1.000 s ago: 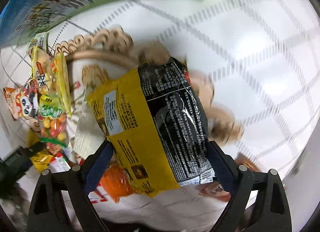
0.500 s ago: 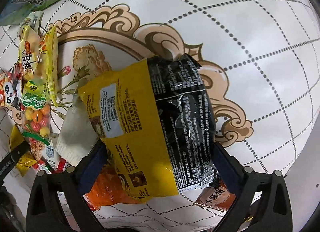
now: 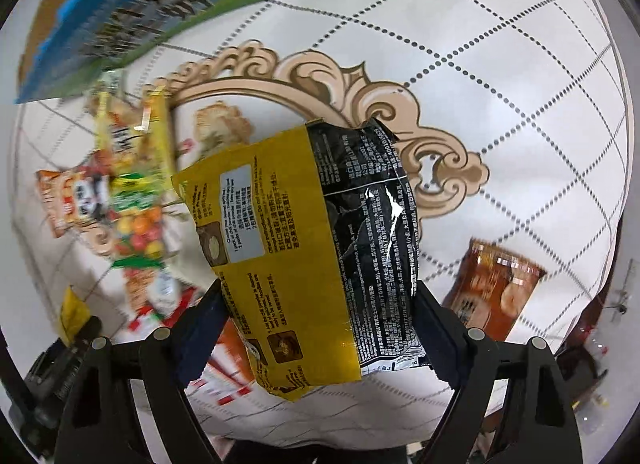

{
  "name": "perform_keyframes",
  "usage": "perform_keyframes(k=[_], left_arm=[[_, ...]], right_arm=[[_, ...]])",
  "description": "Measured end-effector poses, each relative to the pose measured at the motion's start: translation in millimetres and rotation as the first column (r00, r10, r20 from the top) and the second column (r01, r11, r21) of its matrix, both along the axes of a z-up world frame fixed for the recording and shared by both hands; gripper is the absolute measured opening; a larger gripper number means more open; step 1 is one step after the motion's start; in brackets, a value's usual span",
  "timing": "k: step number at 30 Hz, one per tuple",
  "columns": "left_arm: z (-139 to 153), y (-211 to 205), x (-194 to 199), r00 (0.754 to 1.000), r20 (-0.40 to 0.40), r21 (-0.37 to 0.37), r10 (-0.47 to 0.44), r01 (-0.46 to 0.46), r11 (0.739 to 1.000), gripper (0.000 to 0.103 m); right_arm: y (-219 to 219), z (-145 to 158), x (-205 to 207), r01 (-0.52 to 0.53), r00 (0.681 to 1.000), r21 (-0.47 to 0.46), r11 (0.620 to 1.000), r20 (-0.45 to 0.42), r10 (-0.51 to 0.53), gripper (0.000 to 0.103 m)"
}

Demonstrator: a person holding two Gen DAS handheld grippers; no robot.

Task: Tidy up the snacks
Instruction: 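Carry both bags into the cardboard box and open both tools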

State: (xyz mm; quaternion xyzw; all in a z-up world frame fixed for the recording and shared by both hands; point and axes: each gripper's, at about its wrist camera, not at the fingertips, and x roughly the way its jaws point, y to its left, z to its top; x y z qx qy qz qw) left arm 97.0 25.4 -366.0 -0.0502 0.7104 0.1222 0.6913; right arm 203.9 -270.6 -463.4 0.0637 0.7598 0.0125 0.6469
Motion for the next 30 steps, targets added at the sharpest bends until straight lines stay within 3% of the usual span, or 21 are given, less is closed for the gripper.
perform_keyframes(k=[5,10,14,17,21,24,30], left_arm=[[53.6,-27.7,14.0,0.99,0.107,-0.046,-0.088,0.094,0.995,0.054],[115.3,-37.0,83.1,0.96,0.226,-0.085,-0.165,0.188,0.978,0.054],[148.3,-30.8,155.1,0.936,0.296,-0.125,-0.191,0.237,0.964,0.055],[148.3,-31.5,209.9,0.928,0.314,-0.148,-0.202,0.258,0.955,0.055],[126.8,-25.3,276.8,0.936,0.28,-0.189,-0.214,0.272,0.943,0.055],[101.0,-23.8,324.7,0.948,0.233,-0.214,-0.218,0.269,0.939,0.055],[54.4,-16.6,383.1,0.963,0.169,-0.252,-0.212,0.25,0.935,0.055]], right_arm=[[-6.0,42.0,-3.9,0.025,0.999,0.085,0.996,0.043,-0.029,0.089],[-2.7,127.8,30.5,0.039,0.991,0.157,0.987,0.124,-0.059,0.089],[0.9,171.3,70.4,0.043,0.977,0.184,0.982,0.197,-0.079,0.089],[-4.6,193.7,107.5,0.052,0.963,0.172,0.984,0.254,-0.095,0.089],[7.7,187.5,171.2,0.067,0.953,0.133,0.989,0.284,-0.103,0.089],[15.0,168.4,216.4,0.088,0.956,0.109,0.99,0.268,-0.114,0.089],[34.2,125.2,279.1,0.098,0.961,0.03,0.995,0.257,-0.102,0.089]])
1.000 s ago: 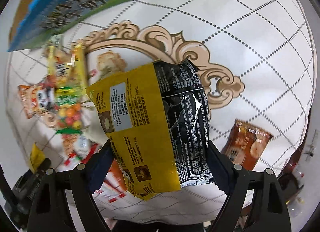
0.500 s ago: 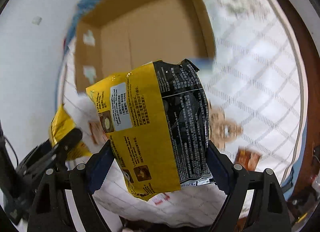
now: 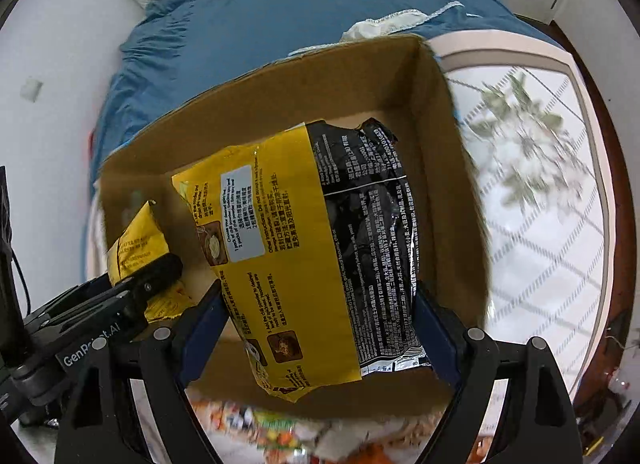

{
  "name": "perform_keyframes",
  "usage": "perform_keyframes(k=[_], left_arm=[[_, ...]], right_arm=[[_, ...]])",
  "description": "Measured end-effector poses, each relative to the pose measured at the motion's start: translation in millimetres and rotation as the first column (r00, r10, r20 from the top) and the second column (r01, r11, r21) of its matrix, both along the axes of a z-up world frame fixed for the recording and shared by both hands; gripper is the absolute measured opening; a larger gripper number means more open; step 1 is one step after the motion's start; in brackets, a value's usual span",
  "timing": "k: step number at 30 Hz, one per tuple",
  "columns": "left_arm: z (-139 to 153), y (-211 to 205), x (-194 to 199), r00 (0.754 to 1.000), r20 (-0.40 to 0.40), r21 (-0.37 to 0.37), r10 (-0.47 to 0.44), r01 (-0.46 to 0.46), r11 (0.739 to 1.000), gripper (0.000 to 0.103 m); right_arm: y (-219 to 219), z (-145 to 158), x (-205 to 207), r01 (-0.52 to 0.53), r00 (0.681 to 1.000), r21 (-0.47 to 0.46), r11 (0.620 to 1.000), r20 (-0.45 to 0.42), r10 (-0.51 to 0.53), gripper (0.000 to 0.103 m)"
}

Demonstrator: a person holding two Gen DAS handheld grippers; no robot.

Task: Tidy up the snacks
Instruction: 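Carry both bags into the cardboard box and open both tools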

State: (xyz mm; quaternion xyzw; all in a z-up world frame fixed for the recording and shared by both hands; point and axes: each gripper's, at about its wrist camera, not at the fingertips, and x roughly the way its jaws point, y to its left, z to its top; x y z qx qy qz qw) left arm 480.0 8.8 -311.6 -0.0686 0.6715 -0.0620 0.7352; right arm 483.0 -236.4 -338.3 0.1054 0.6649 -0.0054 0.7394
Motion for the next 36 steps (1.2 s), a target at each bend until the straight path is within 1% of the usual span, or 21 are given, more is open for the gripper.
perform_keyframes(k=[3,5,11,13,14,15,17,20,22,24,27,31,34,36], left_arm=[[-15.4,3.5,17.2,1.0,-0.018,-0.01,-0.005,0.004,1.0,0.055],[-23.4,3.7,28.1,1.0,-0.022,0.003,-0.016,0.016,1.0,0.055],[-38.9,3.1,47.8,1.0,-0.02,0.035,-0.025,0.025,0.999,0.056],[-44.8,4.0,52.0,0.999,-0.032,0.025,-0.022,0.023,0.999,0.059],[-47.9,4.7,53.6,0.999,-0.041,0.016,-0.014,0.014,1.0,0.068],[-49.9,5.8,54.8,0.999,-0.044,0.008,-0.006,0.006,1.0,0.081],[-48.9,6.7,55.9,0.999,-0.037,0.005,0.003,-0.003,1.0,0.089],[-42.2,6.3,54.2,1.0,-0.009,0.015,0.006,-0.006,1.0,0.09],[-36.8,5.9,51.2,1.0,0.007,0.024,0.003,-0.004,1.0,0.092],[-29.5,5.7,46.4,1.0,0.029,0.034,0.001,-0.002,0.999,0.092],[-17.0,7.0,35.8,0.998,0.064,0.046,0.004,-0.007,0.999,0.092],[13.7,12.1,10.2,0.986,0.165,0.066,0.019,-0.03,0.997,0.092],[34.5,15.9,-13.5,0.976,0.214,0.071,0.031,-0.047,0.996,0.093],[47.3,18.2,-31.5,0.97,0.238,0.072,0.049,-0.068,0.995,0.093]], right_arm=[[-0.2,-31.1,23.8,-0.009,1.0,-0.039,0.999,-0.02,0.008,0.089],[1.9,-45.5,32.2,-0.014,0.999,-0.058,0.998,-0.036,0.012,0.089],[-0.6,-63.1,34.6,0.001,0.999,-0.086,0.996,-0.044,-0.004,0.089],[0.6,-65.7,32.8,-0.003,0.999,-0.108,0.994,-0.048,-0.002,0.09],[0.1,-67.4,32.3,-0.006,0.999,-0.117,0.993,-0.055,0.0,0.09],[2.4,-70.0,30.1,-0.009,0.998,-0.118,0.993,-0.066,0.001,0.091],[5.4,-73.7,30.6,-0.015,0.998,-0.105,0.994,-0.069,0.007,0.094],[6.0,-67.2,23.8,-0.032,0.998,-0.113,0.993,-0.05,0.026,0.094],[7.5,-61.7,20.7,-0.037,0.999,-0.113,0.993,-0.04,0.033,0.095],[12.7,-58.3,22.7,-0.047,0.999,-0.109,0.993,-0.029,0.044,0.097],[14.3,-45.6,11.4,-0.063,0.998,-0.125,0.99,-0.001,0.063,0.1],[12.6,-17.0,-17.2,-0.076,0.996,-0.128,0.989,0.044,0.082,0.1],[10.2,1.7,-33.3,-0.07,0.994,-0.119,0.99,0.08,0.08,0.1],[8.1,15.6,-52.5,-0.067,0.992,-0.109,0.992,0.103,0.078,0.1]])
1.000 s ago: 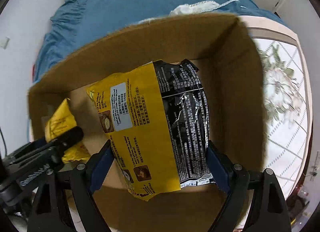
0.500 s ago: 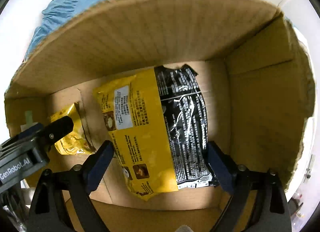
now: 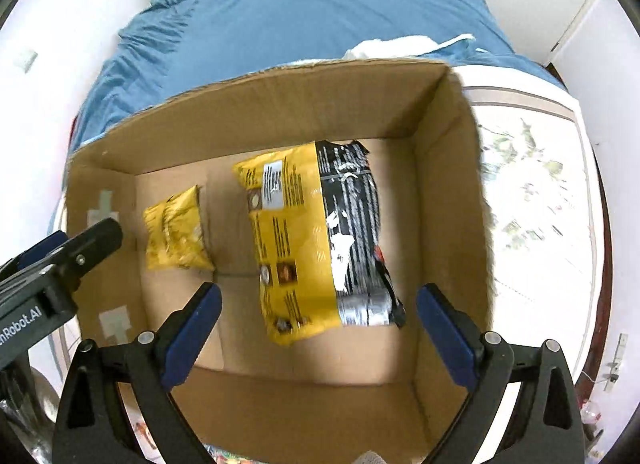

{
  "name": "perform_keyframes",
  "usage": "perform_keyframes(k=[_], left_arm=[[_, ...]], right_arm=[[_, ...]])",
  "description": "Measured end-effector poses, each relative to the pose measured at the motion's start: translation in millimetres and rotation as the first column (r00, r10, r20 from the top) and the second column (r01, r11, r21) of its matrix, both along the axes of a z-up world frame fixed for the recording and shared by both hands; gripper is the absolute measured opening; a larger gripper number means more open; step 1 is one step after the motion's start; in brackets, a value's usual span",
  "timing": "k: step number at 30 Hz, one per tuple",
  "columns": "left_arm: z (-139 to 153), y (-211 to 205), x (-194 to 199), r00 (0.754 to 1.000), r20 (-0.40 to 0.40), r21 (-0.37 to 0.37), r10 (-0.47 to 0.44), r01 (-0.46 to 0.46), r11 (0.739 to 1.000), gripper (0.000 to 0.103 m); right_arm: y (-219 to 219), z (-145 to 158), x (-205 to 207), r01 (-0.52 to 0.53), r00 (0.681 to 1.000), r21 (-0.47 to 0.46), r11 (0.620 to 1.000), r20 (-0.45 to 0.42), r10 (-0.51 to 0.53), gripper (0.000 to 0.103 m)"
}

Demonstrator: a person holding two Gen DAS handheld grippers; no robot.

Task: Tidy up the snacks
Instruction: 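Carry both bags into the cardboard box and open both tools, then grasp red-white bar with left tool while right tool grasps orange bag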

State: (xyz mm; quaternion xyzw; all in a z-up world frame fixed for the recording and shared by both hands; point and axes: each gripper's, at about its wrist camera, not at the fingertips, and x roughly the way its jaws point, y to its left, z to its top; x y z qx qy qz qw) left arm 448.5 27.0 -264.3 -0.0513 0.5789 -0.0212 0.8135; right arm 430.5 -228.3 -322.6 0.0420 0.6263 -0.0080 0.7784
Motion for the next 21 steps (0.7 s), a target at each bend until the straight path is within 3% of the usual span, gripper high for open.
perform_keyframes(k=[5,10,16,21], left_arm=[[25.7,4.0,-48.9,0.999,0.03,-0.018,0.044,-0.043,0.999,0.092],[32.1,6.1,-104.7,0.997,0.007,-0.019,0.083,-0.083,0.996,0.092],[9.1,4.5,-176.2,0.984,-0.091,-0.026,0.153,-0.156,0.987,0.093],[-25.1,2.6,-226.7,0.96,-0.193,-0.012,0.201,-0.208,0.978,0.093]], right_arm=[[2.2,29.1,-42.5,0.0,0.999,0.043,0.999,0.033,-0.001,0.1],[-5.2,34.6,-97.1,0.009,1.0,0.091,0.996,0.005,-0.01,0.1],[-16.2,-0.9,-167.4,0.064,0.992,0.149,0.987,-0.119,-0.046,0.1],[-28.0,-42.7,-226.2,0.153,0.961,0.199,0.968,-0.256,-0.099,0.1]])
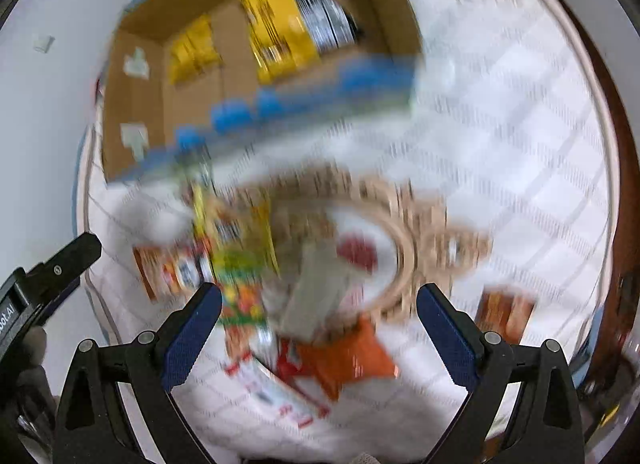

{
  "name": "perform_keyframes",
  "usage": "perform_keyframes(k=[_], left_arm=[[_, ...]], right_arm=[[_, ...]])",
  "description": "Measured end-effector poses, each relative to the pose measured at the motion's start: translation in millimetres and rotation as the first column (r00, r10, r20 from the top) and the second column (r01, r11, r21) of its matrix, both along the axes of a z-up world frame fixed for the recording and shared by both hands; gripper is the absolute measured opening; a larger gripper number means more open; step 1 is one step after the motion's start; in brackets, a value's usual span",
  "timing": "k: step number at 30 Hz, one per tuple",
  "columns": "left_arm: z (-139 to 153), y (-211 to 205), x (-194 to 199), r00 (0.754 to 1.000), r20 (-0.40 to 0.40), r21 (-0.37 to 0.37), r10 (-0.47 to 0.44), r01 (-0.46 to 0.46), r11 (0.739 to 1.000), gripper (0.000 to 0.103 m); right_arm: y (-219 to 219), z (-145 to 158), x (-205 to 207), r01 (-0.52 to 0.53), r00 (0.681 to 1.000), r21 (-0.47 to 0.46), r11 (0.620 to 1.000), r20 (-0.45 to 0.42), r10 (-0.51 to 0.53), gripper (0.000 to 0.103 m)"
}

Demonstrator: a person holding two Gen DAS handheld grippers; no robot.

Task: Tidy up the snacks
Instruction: 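Grasp red-white bar with left tool while right tool grasps orange bag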

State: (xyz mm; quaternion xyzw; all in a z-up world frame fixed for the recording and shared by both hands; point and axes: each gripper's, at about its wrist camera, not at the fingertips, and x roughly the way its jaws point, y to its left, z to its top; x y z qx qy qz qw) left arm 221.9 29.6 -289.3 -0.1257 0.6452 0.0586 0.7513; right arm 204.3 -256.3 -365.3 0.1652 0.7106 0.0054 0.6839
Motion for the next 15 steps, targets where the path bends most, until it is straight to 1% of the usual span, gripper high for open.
perform_keyframes(k=[3,5,7,8,9,13,15], left_arm=[[-25.3,1.4,-30.0,0.997,-0.066,0.011,0.036,-0.035,0.999,0.093],[-44.0,4.7,-50.5,0.991,-0.113,0.018,0.071,-0.07,0.997,0.092],[-62.9,7.9,-69.5,0.982,-0.16,0.025,0.103,-0.1,0.995,0.092],[-69.7,9.2,-77.9,0.978,-0.177,0.03,0.113,-0.11,0.994,0.092],[-76.6,10.3,-86.4,0.974,-0.194,0.035,0.121,-0.116,0.993,0.092],[-97.0,14.9,-107.9,0.961,-0.239,0.067,0.142,-0.129,0.989,0.092],[-104.2,19.1,-114.6,0.953,-0.257,0.062,0.158,-0.147,0.987,0.092]], right_arm=[[-14.1,-30.0,-31.2,0.104,0.991,0.052,0.993,-0.095,-0.098,0.1],[-25.1,-52.2,-49.2,0.192,0.97,0.084,0.978,-0.168,-0.176,0.1],[-38.0,-80.8,-67.8,0.318,0.925,0.113,0.941,-0.253,-0.282,0.1],[-41.9,-89.3,-73.0,0.36,0.907,0.122,0.925,-0.278,-0.316,0.1],[-47.1,-102.1,-82.4,0.424,0.876,0.137,0.895,-0.315,-0.366,0.1],[-50.5,-129.8,-95.4,0.553,0.797,0.153,0.819,-0.386,-0.465,0.1],[-45.4,-138.1,-95.4,0.572,0.781,0.145,0.807,-0.396,-0.482,0.096]])
